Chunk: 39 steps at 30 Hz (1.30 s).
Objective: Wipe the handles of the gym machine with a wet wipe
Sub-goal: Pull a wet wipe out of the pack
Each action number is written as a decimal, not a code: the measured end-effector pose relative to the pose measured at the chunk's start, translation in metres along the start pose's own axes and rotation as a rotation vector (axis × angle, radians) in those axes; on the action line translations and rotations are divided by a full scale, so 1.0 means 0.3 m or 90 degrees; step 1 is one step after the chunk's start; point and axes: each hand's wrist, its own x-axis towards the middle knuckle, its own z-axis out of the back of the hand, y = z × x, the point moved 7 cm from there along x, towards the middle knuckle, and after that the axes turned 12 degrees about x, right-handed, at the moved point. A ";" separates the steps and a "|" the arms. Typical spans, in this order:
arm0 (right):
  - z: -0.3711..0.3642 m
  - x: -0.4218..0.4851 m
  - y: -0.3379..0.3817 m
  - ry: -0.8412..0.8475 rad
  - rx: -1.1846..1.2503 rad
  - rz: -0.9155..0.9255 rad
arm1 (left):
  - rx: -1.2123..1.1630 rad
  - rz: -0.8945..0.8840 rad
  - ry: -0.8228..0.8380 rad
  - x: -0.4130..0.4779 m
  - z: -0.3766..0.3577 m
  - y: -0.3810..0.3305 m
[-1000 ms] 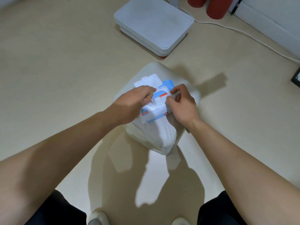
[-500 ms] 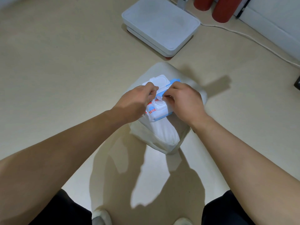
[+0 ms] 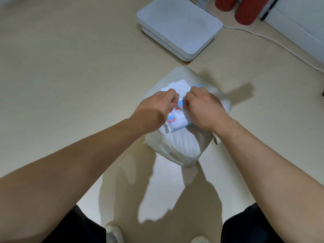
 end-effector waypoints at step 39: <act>0.131 -0.044 -0.103 -0.020 0.739 -0.229 | 0.036 -0.022 -0.168 0.033 -0.046 -0.056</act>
